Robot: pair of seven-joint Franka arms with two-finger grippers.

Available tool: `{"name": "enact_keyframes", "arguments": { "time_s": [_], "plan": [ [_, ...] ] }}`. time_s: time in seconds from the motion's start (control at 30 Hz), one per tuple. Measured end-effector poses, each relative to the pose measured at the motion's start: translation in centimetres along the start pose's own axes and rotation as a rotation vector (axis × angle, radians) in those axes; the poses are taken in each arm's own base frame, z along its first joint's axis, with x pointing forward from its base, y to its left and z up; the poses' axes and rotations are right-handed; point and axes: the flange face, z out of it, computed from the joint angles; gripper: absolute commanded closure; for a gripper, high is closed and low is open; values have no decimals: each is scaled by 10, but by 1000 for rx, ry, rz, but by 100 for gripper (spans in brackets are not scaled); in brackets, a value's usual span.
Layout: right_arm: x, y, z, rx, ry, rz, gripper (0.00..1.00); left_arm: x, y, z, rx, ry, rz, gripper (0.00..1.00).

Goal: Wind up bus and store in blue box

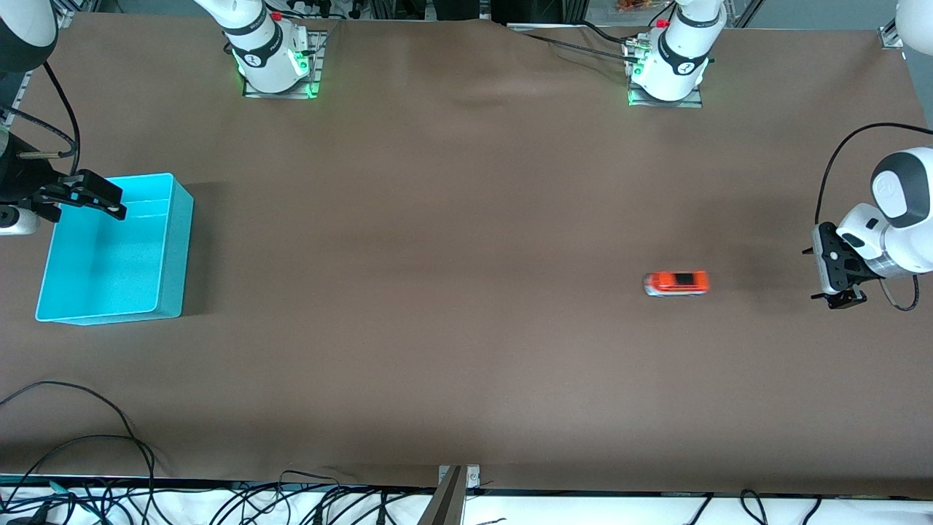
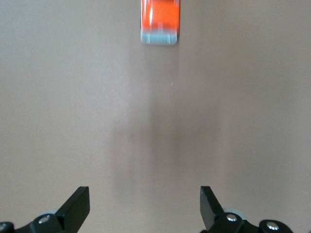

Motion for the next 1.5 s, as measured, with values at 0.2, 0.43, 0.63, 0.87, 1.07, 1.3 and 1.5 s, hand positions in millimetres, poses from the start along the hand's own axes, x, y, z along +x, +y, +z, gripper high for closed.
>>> {"name": "enact_keyframes", "arguments": {
  "time_s": [0.2,0.43,0.63,0.87,1.07,1.3,1.5],
  "plan": [
    [0,0,0,0,0,0,0,19,-3,-36,-44,-1,-81,0],
    [0,0,0,0,0,0,0,42,-9,-66,-78,4,-165,0],
    [0,0,0,0,0,0,0,49,-11,-72,-80,5,-187,0],
    [0,0,0,0,0,0,0,48,-11,-71,-82,4,-201,0],
    [0,0,0,0,0,0,0,51,-12,-82,-93,3,-245,0],
    [0,0,0,0,0,0,0,61,-14,-99,-92,4,-271,0],
    [0,0,0,0,-1,0,0,63,-15,-103,-93,3,-286,0]
  ]
}}
